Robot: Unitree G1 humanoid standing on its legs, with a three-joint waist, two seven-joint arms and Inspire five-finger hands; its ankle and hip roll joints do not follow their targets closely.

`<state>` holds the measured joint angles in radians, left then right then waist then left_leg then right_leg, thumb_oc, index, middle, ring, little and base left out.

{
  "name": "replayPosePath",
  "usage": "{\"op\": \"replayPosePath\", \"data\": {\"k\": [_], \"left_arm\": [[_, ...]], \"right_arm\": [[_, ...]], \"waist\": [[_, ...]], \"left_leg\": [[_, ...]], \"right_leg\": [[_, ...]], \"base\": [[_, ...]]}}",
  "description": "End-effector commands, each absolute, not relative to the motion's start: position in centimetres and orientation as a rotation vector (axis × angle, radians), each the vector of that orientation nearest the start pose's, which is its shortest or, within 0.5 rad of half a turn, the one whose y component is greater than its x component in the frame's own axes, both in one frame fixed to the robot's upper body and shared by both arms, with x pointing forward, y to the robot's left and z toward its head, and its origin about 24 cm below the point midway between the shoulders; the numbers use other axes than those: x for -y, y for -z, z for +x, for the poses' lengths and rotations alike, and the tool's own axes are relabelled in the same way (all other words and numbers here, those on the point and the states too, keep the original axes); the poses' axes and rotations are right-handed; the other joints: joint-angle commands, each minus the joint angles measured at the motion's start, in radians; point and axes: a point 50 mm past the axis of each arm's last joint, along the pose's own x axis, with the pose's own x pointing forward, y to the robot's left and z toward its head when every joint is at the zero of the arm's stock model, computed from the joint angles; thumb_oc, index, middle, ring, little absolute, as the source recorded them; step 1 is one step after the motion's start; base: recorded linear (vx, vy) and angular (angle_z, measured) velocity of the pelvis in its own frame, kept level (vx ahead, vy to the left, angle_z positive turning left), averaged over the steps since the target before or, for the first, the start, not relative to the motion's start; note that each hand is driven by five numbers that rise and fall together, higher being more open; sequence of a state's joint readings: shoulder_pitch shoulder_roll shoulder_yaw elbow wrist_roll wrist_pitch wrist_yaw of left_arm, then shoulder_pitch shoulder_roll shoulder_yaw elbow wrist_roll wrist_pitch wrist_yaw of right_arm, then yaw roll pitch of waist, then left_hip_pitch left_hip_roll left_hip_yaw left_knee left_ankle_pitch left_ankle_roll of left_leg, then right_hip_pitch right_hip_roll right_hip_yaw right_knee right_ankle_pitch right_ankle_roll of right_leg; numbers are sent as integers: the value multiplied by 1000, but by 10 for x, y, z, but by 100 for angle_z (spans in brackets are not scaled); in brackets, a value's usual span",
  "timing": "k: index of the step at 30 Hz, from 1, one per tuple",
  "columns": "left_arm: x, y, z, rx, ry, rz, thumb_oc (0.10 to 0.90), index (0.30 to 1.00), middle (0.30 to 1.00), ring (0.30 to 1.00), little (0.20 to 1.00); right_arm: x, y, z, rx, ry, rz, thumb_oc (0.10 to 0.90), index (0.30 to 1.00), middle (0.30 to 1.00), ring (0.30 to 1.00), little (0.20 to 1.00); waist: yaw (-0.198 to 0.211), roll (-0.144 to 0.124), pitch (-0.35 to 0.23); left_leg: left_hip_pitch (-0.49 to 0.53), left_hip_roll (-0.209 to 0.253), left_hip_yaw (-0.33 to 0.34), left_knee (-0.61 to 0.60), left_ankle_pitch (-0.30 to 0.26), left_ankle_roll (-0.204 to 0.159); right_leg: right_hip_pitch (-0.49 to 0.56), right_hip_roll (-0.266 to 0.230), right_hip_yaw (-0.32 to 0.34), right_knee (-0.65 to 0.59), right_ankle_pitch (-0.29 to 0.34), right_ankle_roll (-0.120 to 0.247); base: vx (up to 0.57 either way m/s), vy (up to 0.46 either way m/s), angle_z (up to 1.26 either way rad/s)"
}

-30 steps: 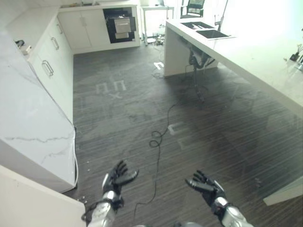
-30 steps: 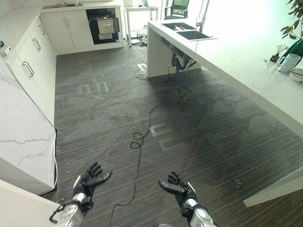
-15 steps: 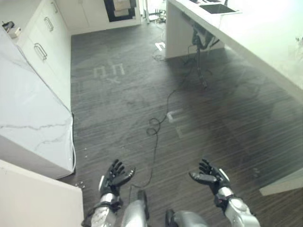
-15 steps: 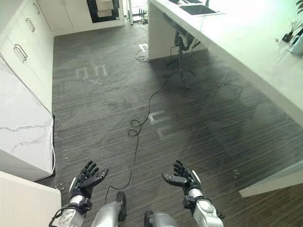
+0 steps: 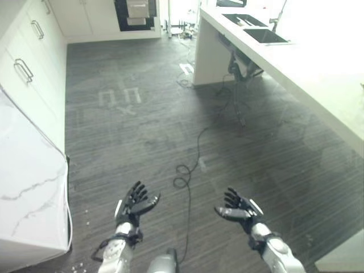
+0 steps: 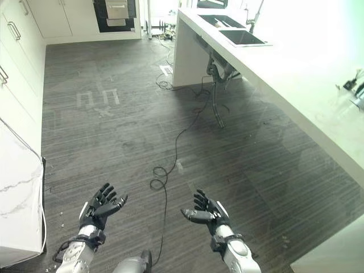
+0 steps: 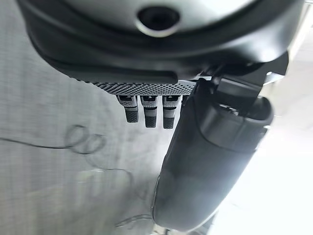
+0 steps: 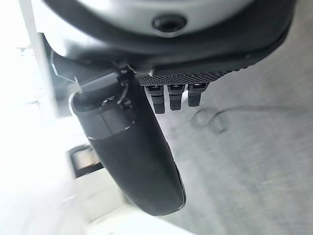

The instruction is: Place the dishes in the dishwasher.

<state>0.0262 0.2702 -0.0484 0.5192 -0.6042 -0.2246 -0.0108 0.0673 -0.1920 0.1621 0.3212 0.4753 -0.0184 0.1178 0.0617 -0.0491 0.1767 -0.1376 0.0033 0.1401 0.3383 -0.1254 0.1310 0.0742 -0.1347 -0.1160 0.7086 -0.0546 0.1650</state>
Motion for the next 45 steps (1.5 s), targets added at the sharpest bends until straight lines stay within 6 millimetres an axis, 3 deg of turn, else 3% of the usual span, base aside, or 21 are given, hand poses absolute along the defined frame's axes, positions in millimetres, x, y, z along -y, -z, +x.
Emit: {"op": "replayPosePath", "data": {"k": [1,2,5,7,9,15,16,18,19,20,22,23,24,27,29,30,33,37,38,42,45], "left_arm": [[-226,30,215,-210,-118,-188,800,900,900,900,900],[-226,33,213,-221,-133,-188,800,900,900,900,900],[-231,34,209,-240,-122,-181,800,900,900,900,900],[-232,34,208,-247,-122,-172,800,900,900,900,900],[-233,35,207,-256,-157,-190,800,900,900,900,900],[-229,46,196,-287,-186,-312,800,900,900,900,900],[-224,47,195,-290,-189,-348,800,900,900,900,900],[-220,47,193,-279,-195,-379,800,900,900,900,900],[-217,45,194,-259,-195,-391,800,900,900,900,900],[-215,42,196,-242,-184,-412,800,900,900,900,900],[-212,34,200,-187,-148,-423,800,900,900,900,900],[-212,28,200,-164,-122,-405,800,900,900,900,900],[-213,24,202,-149,-98,-393,800,900,900,900,900],[-216,22,202,-137,-102,-403,800,900,900,900,900],[-219,20,200,-132,-97,-378,800,900,900,900,900],[-219,19,198,-135,-100,-372,800,900,900,900,900],[-221,20,192,-127,-117,-360,800,900,900,900,900],[-226,12,201,-88,-123,-324,800,900,900,900,900],[-227,9,206,-79,-124,-319,800,900,900,900,900],[-229,-5,220,-49,-77,-256,800,900,900,900,900],[-229,-4,220,-66,-64,-219,800,900,900,900,900]], "right_arm": [[175,24,222,-261,-131,240,800,900,900,900,900],[171,24,223,-261,-142,235,800,900,900,900,900],[174,23,222,-252,-135,259,800,900,900,900,900],[178,24,217,-261,-141,299,800,900,900,900,900],[179,21,216,-241,-161,322,800,900,900,900,900],[185,-4,227,-146,-186,202,800,900,900,900,900],[188,-10,229,-132,-180,180,800,900,900,900,900],[195,-17,229,-110,-178,166,800,900,900,900,900],[199,-23,230,-100,-182,149,800,900,900,900,900],[201,-27,231,-86,-189,133,800,900,900,900,900],[204,-37,232,-42,-211,108,800,900,900,900,900],[207,-42,231,-22,-213,95,800,900,900,900,900],[210,-46,232,-5,-199,75,800,900,900,900,900],[212,-48,236,-6,-206,66,800,900,900,900,900],[209,-46,235,-22,-222,43,800,900,900,900,900],[211,-46,234,-34,-231,31,800,900,900,900,900],[212,-45,230,-33,-252,23,800,900,900,900,900],[210,-53,235,-4,-278,16,800,900,900,900,900],[209,-54,236,1,-274,30,800,900,900,900,900],[204,-55,238,1,-248,44,800,900,900,900,900],[200,-50,238,-7,-215,69,800,900,900,900,900]], "waist": [[-21,58,-39],[-32,63,-23],[-73,6,11],[-91,-30,31],[-119,-30,39],[-131,-34,-21],[-134,-29,-37],[-136,-13,-52],[-132,-12,-56],[-126,-28,-55],[-110,-52,-37],[-95,-68,-19],[-77,-69,0],[-67,-51,12],[-58,-7,17],[-56,22,16],[-32,38,12],[-26,50,-4],[-24,52,-16],[-17,35,-54],[-18,17,-79]], "left_leg": [[-48,30,-93,-38,16,-89],[-13,17,-110,-38,9,-87],[68,-31,-125,-38,-47,-107],[112,-61,-132,-38,-88,-117],[153,-68,-149,-38,-113,-121],[263,-77,-162,-38,-214,-122],[293,-63,-155,-38,-204,-139],[327,-26,-139,-38,-79,-177],[359,2,-110,-38,84,-213],[355,11,-81,1,176,-231],[220,3,-77,231,221,-242],[78,-8,-74,406,237,-238],[-35,0,-67,445,225,-224],[-24,36,-11,187,216,-209],[-49,98,15,-38,195,-214],[-126,134,-24,-38,151,-224],[-239,134,-123,-38,142,-247],[-239,175,-74,-38,121,-248],[-217,160,-72,-38,121,-237],[-185,109,-71,-38,100,-191],[-152,28,-104,-38,78,-143]], "right_leg": [[-79,-13,12,45,248,12],[-165,-7,-16,27,207,-13],[-236,0,-126,-409,171,-21],[-346,-47,-112,-409,111,1],[-451,-53,-75,-409,97,7],[-381,-42,-55,-409,116,-25],[-368,-33,-62,-409,109,-38],[-347,-5,-69,-409,83,-66],[-317,10,-66,-409,54,-89],[-294,3,-61,-409,36,-104],[-251,-2,-49,-409,12,-132],[-216,1,-26,-409,-1,-148],[-185,18,-8,-409,-16,-153],[-150,62,37,-409,-59,-144],[-123,114,73,-409,-95,-126],[-111,145,94,-409,-111,-119],[-52,174,149,-409,-153,-117],[10,120,125,-409,-206,-91],[37,104,128,-409,-212,-79],[73,49,96,-409,-170,-46],[122,5,49,-409,86,2]], "base": [[260,95,-7],[364,-41,5],[503,-255,6],[463,-301,78],[402,-238,54],[453,-211,7],[395,-171,21],[378,-194,-3],[385,-255,-15],[371,-294,-20],[273,-270,-42],[301,-255,-41],[288,-171,-18],[352,31,-51],[476,247,-104],[456,299,-57],[335,188,-50],[355,246,-50],[483,324,-67],[349,210,-17],[328,182,-5]]}}
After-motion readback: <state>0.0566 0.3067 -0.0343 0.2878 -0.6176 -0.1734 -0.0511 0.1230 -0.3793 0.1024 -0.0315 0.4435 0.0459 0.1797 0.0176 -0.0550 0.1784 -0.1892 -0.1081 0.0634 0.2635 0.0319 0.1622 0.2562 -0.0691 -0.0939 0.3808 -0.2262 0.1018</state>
